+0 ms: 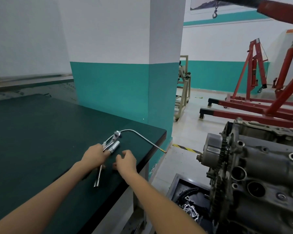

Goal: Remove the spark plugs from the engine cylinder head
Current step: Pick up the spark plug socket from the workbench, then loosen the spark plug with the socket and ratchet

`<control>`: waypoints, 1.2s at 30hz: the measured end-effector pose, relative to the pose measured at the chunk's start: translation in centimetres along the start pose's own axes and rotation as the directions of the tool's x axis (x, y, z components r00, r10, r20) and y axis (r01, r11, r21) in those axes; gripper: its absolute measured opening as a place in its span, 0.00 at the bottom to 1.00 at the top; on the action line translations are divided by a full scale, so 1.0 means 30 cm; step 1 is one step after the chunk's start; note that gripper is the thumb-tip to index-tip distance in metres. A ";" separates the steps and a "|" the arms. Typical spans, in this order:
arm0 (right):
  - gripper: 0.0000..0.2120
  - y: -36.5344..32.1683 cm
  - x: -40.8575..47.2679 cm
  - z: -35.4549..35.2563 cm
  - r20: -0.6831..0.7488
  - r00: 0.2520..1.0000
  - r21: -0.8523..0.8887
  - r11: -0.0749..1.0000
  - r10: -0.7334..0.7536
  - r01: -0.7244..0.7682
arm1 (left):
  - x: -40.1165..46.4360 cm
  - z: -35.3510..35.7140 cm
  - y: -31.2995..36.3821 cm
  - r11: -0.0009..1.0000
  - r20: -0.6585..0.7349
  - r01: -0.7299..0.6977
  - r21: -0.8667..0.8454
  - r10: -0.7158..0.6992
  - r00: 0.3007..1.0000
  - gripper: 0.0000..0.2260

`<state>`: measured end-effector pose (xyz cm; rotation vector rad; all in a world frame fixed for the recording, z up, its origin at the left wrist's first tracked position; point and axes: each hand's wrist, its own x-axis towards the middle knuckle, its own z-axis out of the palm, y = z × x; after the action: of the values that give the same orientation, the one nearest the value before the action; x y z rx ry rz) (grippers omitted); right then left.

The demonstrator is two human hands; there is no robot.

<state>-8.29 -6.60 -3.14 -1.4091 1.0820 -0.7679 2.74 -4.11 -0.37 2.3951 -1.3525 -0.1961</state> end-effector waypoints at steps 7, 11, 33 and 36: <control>0.25 -0.015 0.082 0.026 0.196 0.955 -0.742 0.603 -0.223 0.292 | 0.092 0.047 -0.015 0.951 -0.097 0.069 -0.301 -0.102 0.990 0.12; 0.27 -0.018 0.116 0.046 0.265 0.935 -0.826 0.444 -0.235 0.346 | 0.145 0.068 -0.032 0.964 -0.102 0.061 -0.257 -0.090 0.991 0.13; 0.17 -0.084 0.102 -0.017 0.114 0.979 0.006 0.985 0.169 -0.171 | -0.011 0.025 0.023 0.805 -0.082 -0.035 -0.593 -0.017 0.996 0.07; 0.17 -0.085 0.043 -0.021 0.088 0.996 0.049 0.998 0.019 -0.024 | -0.077 -0.013 0.056 0.738 -0.115 -0.074 -0.671 -0.006 0.993 0.04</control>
<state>-7.92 -8.21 -0.73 -1.3739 1.0019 -0.7065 0.31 -2.81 0.49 1.7296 -1.0287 -0.4539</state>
